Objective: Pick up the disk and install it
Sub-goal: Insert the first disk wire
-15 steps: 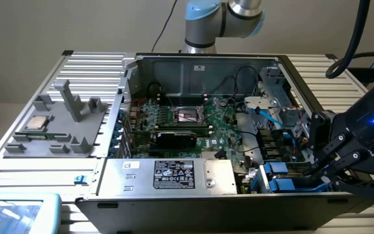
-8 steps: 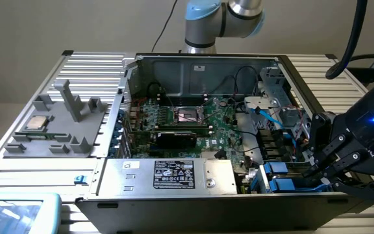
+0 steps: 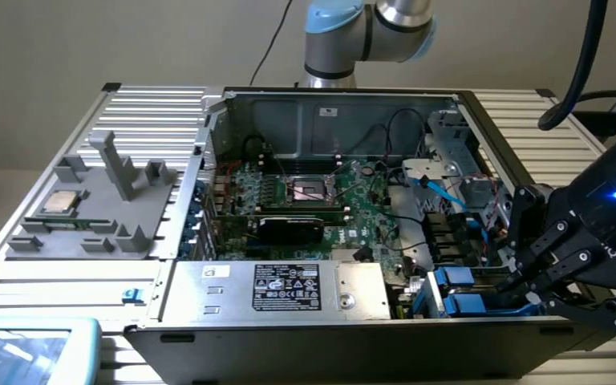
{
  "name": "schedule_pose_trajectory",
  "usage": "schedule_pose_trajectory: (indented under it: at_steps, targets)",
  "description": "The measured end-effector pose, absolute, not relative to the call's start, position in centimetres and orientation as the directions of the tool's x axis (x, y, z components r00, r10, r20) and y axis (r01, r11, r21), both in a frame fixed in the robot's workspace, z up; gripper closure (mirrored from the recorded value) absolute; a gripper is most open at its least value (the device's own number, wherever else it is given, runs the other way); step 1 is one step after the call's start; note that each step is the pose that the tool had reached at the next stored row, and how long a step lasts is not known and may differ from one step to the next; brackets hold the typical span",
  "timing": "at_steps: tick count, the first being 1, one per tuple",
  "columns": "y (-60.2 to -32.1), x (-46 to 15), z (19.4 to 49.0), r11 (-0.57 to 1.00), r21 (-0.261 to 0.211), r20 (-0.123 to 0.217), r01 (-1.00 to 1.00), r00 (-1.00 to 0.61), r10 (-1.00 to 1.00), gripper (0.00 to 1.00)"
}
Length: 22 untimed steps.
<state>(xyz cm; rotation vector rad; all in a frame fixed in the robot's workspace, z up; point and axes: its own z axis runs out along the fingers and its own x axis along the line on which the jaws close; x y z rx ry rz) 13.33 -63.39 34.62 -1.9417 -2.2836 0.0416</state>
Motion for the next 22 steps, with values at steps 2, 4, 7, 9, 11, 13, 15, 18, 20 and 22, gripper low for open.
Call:
schedule_pose_trajectory:
  at_steps: [2, 4, 7, 9, 11, 13, 15, 18, 20, 22]
  targets:
    - [-63.4, 13.3, 34.6, 0.152, -0.123, 0.090, 0.981, -0.142, 0.986, 0.84]
    - [-63.4, 13.3, 34.6, 0.142, -0.134, 0.091, 0.981, -0.130, 0.987, 0.84]
    - [-63.4, 13.3, 34.5, 0.130, -0.149, 0.093, 0.980, -0.118, 0.989, 0.84]
    - [-63.3, 13.4, 34.5, 0.126, -0.156, 0.093, 0.980, -0.112, 0.989, 0.84]
    - [-63.3, 13.5, 34.5, 0.123, -0.162, 0.094, 0.979, -0.109, 0.990, 0.84]
    - [-63.2, 13.7, 34.4, 0.122, -0.167, 0.095, 0.978, -0.107, 0.990, 0.84]
    - [-63.2, 13.9, 34.4, 0.121, -0.173, 0.095, 0.978, -0.105, 0.990, 0.84]
    - [-63.1, 14.2, 34.4, 0.119, -0.180, 0.096, 0.976, -0.103, 0.990, 0.84]
    - [-63.1, 14.3, 34.4, 0.116, -0.186, 0.097, 0.976, -0.100, 0.990, 0.84]
    - [-63.0, 14.4, 34.3, 0.113, -0.191, 0.097, 0.975, -0.095, 0.991, 0.84]
